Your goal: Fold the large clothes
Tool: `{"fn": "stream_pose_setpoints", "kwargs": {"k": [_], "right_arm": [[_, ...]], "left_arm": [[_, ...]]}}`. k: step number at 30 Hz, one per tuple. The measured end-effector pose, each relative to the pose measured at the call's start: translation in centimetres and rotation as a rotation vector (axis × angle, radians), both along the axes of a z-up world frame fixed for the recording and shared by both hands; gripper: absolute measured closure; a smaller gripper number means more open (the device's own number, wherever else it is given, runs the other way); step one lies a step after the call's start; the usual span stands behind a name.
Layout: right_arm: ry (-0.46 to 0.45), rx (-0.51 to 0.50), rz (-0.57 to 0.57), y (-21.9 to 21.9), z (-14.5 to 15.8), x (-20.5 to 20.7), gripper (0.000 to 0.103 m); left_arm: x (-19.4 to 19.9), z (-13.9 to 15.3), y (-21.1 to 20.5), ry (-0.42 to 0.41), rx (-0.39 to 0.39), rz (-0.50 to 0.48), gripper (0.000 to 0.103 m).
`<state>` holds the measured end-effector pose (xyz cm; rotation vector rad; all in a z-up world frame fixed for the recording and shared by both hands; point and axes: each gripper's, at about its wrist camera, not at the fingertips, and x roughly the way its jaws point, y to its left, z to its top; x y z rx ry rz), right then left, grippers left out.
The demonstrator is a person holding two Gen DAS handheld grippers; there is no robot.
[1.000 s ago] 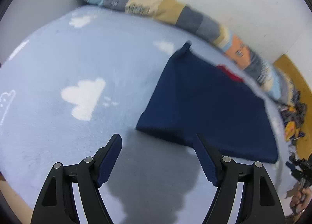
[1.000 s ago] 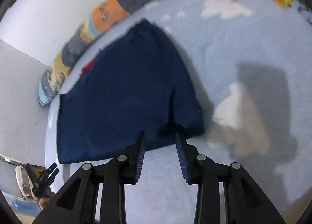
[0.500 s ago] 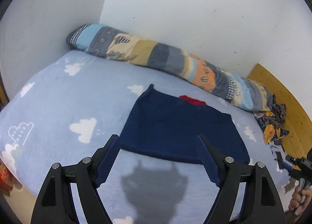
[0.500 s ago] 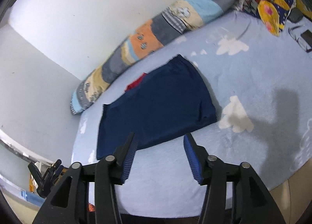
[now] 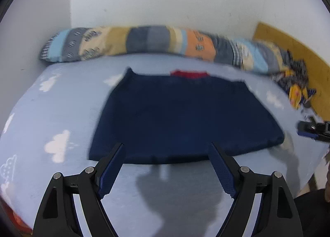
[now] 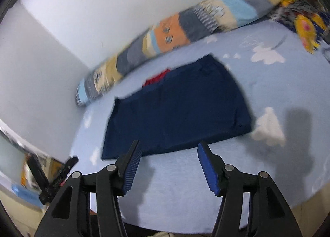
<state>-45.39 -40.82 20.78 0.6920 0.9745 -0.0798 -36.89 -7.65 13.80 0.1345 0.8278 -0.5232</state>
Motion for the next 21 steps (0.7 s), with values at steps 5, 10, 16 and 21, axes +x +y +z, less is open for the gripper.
{"fn": "stream_pose_setpoints", "kwargs": {"k": [5, 10, 16, 21], "right_arm": [[0.097, -0.075, 0.126, 3.9, -5.8, 6.8, 0.043], [0.112, -0.098, 0.19, 6.1, -9.9, 13.5, 0.044], [0.223, -0.088, 0.176, 5.3, -15.2, 16.1, 0.045], [0.196, -0.068, 0.152, 4.7, -14.4, 15.8, 0.044]], "left_arm": [[4.1, -3.6, -4.7, 0.013, 0.088, -0.052, 0.021], [8.3, -6.5, -7.9, -0.057, 0.177, -0.027, 0.021], [11.7, -9.2, -9.2, 0.085, 0.204, 0.05, 0.022], [12.9, -7.7, -8.7, 0.042, 0.124, 0.123, 0.021]]}}
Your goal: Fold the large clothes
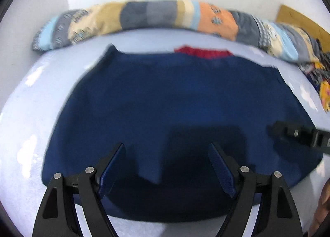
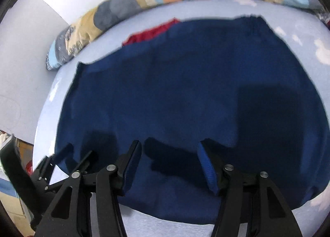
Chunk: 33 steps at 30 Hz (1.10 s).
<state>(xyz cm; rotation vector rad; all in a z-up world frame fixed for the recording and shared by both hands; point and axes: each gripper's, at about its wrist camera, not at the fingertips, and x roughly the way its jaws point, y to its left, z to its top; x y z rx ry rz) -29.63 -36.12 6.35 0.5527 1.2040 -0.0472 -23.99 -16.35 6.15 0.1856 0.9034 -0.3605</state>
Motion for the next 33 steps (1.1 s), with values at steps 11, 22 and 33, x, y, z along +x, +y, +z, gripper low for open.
{"fn": "stream_pose_setpoints", "kwargs": {"k": [11, 22, 33], "right_arm": [[0.045, -0.045, 0.016, 0.0, -1.4, 0.7, 0.036], [0.035, -0.049, 0.033, 0.5, -0.9, 0.9, 0.035], [0.051, -0.041, 0.034, 0.5, -1.2, 0.8, 0.034]], "left_arm": [[0.8, -2.2, -1.1, -0.033, 0.109, 0.046, 0.021], [-2.0, -2.1, -1.7, -0.051, 0.126, 0.0, 0.021], [-2.3, -1.8, -1.9, -0.061, 0.143, -0.016, 0.021]]}}
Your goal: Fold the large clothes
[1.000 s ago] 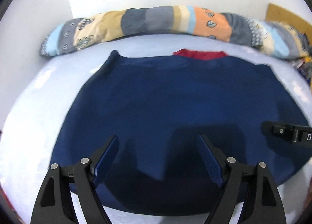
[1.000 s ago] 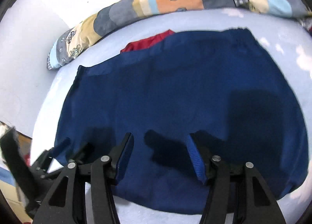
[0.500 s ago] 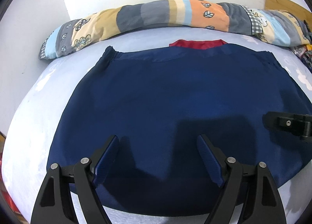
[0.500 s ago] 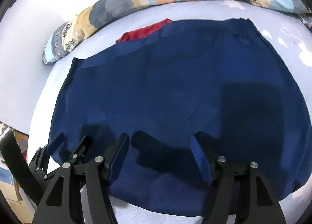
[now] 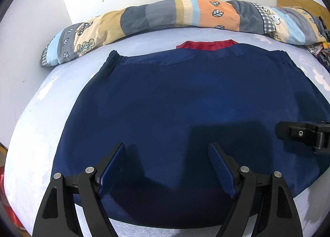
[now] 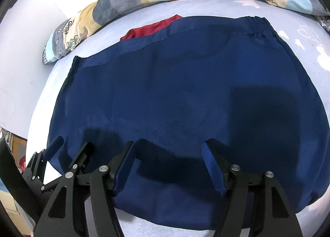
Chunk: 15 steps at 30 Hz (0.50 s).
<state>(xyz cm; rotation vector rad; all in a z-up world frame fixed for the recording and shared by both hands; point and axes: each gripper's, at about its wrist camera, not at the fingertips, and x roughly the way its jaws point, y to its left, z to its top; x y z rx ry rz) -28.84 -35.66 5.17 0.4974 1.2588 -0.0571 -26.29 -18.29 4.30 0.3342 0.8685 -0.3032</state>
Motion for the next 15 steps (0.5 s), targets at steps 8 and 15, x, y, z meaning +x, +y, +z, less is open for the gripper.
{"fn": "stream_pose_setpoints", "kwargs": {"k": [8, 15], "right_arm": [[0.004, 0.001, 0.004, -0.05, -0.06, -0.12, 0.033], [0.007, 0.005, 0.009, -0.18, 0.0, -0.29, 0.033]], "left_arm": [[-0.28, 0.0, -0.24, -0.007, 0.011, -0.013, 0.021], [-0.1, 0.08, -0.17, -0.002, 0.012, -0.022, 0.021]]}}
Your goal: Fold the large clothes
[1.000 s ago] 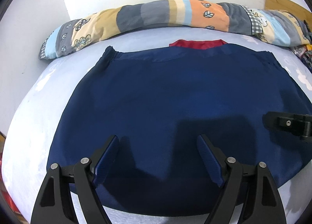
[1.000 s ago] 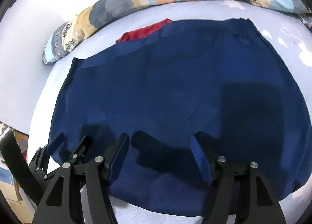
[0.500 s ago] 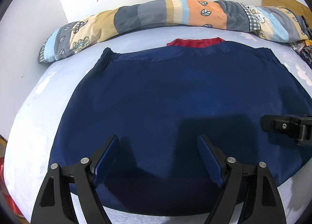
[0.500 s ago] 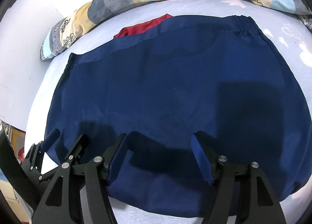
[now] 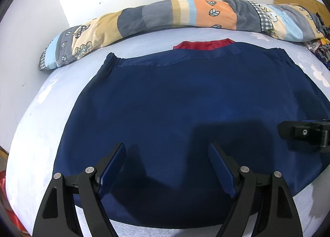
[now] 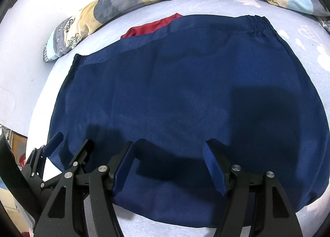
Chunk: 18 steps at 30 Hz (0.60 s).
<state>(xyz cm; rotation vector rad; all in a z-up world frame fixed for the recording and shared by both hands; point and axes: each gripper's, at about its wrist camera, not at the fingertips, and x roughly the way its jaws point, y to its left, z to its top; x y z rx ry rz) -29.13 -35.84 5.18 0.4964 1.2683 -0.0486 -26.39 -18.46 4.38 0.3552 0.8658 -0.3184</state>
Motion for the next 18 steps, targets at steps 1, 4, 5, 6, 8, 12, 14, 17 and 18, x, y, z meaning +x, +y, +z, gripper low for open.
{"fn": "stream_pose_setpoints", "kwargs": {"k": [1, 4, 5, 6, 8, 12, 14, 17, 18], "right_arm": [[0.001, 0.003, -0.001, -0.2, 0.0, 0.0, 0.033], [0.006, 0.005, -0.016, -1.0, 0.1, -0.4, 0.033], [0.008, 0.003, -0.025, -1.4, 0.1, -0.6, 0.033], [0.01, 0.003, -0.034, -1.8, 0.1, -0.8, 0.033], [0.011, 0.01, -0.059, -3.1, 0.1, -1.4, 0.033], [0.006, 0.004, -0.12, -5.9, 0.5, -2.8, 0.033], [0.012, -0.028, -0.161, -7.3, 0.9, -3.7, 0.033], [0.007, -0.054, -0.242, -9.7, 1.7, -5.5, 0.033], [0.003, -0.05, -0.271, -10.6, 1.9, -6.2, 0.033]], "left_arm": [[0.1, 0.0, 0.1, 0.003, 0.0, 0.005, 0.021], [1.0, 0.0, 0.8, 0.038, -0.028, 0.034, 0.021], [1.3, 0.1, 1.0, 0.045, -0.035, 0.048, 0.021], [1.7, 0.1, 1.5, 0.052, -0.042, 0.072, 0.021], [2.3, 0.2, 2.1, 0.062, -0.053, 0.101, 0.021], [2.8, 0.8, 2.6, 0.061, -0.071, 0.127, 0.021], [2.9, 1.0, 2.6, 0.05, -0.069, 0.128, 0.021], [3.1, 1.2, 2.9, 0.057, -0.088, 0.136, 0.021], [3.1, 1.2, 3.0, 0.061, -0.094, 0.141, 0.021]]}}
